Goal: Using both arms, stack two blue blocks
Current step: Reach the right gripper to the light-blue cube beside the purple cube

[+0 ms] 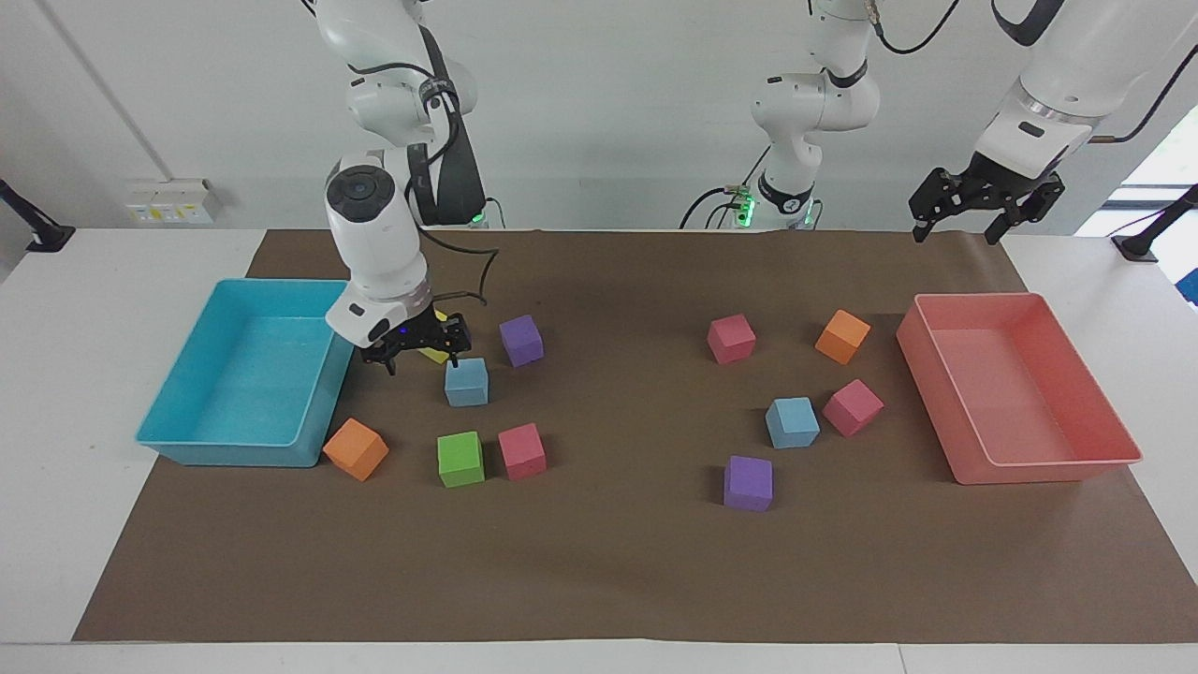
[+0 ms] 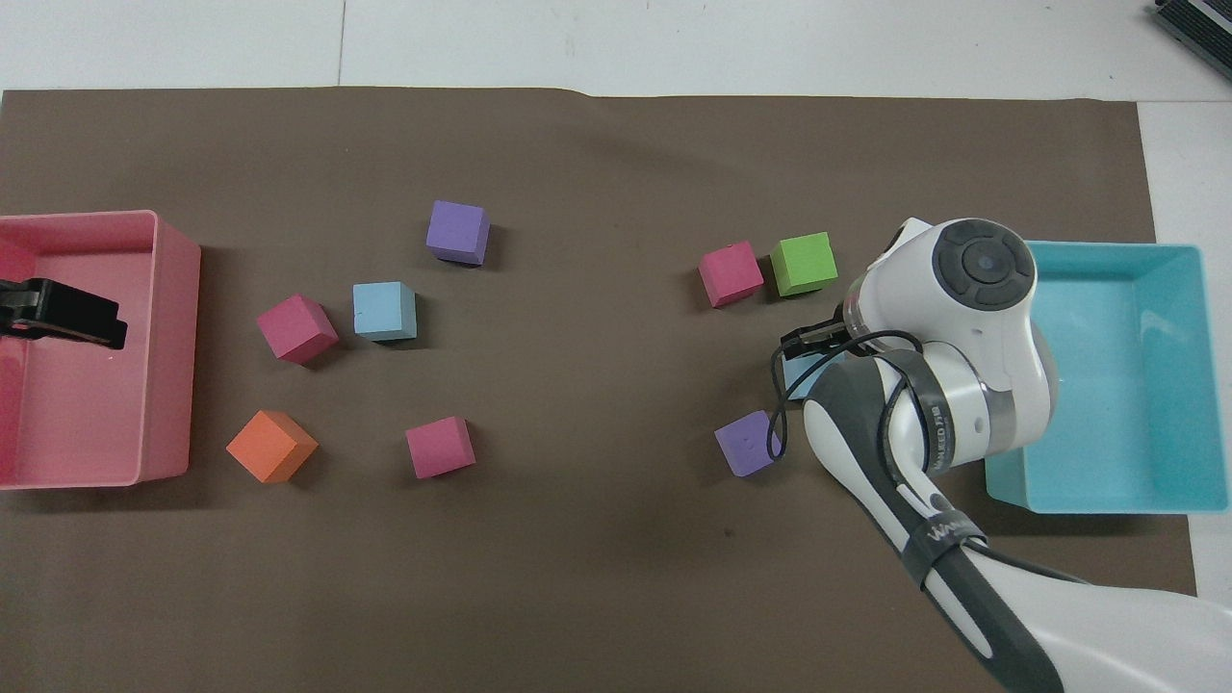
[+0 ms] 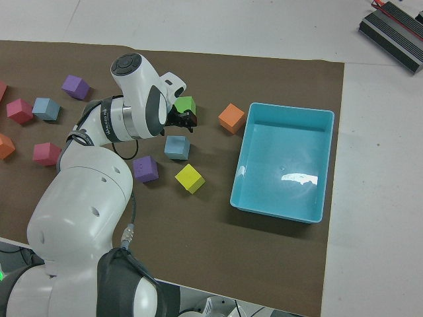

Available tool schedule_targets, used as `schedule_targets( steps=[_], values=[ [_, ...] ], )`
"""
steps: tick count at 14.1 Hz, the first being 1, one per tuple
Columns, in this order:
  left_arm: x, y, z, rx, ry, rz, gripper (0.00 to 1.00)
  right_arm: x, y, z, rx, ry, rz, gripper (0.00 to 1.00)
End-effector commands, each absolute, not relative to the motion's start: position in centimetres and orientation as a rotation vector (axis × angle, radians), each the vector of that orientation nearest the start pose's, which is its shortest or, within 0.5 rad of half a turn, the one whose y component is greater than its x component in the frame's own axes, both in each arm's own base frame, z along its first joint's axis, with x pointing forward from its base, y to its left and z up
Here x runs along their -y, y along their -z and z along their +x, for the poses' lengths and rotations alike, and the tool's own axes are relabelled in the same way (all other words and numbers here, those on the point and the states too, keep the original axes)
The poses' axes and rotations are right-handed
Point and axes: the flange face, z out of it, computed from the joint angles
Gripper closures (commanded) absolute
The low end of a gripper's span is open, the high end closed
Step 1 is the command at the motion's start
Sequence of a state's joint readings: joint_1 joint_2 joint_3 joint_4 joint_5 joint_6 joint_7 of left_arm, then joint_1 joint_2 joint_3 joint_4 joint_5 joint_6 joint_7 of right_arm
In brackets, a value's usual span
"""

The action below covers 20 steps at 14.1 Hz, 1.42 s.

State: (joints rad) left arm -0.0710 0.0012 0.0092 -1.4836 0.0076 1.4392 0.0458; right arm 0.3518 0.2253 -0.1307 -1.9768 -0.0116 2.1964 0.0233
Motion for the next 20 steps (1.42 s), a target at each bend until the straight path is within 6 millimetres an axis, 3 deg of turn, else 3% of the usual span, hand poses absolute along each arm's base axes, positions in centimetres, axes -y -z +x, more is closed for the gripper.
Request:
schedule_targets(
  steps=[1,5,9,11,20],
  values=[
    [2.8,-65.7,53.4,-0.174,-0.084,-3.117,0.00,-13.1,-34.2,57.4,0.264,-0.027,-3.124,0.00],
    [2.8,-65.7,53.4,-0.174,-0.084,-3.117,0.00,-12.2,-32.3,56.5,0.190,-0.048,-3.076,0.00],
    [2.8,-65.6,53.2,-0.176,-0.086,-3.117,0.00,-11.9,-30.6,55.6,0.265,-0.099,-3.064,0.00],
    [2.8,-65.5,53.2,-0.176,-0.091,-3.117,0.00,-12.7,-30.0,55.4,0.292,-0.114,-3.064,0.00],
    [2.8,-65.5,53.2,-0.176,-0.086,-3.117,0.00,-12.3,-29.0,55.2,0.291,-0.103,-3.068,0.00]
  ],
)
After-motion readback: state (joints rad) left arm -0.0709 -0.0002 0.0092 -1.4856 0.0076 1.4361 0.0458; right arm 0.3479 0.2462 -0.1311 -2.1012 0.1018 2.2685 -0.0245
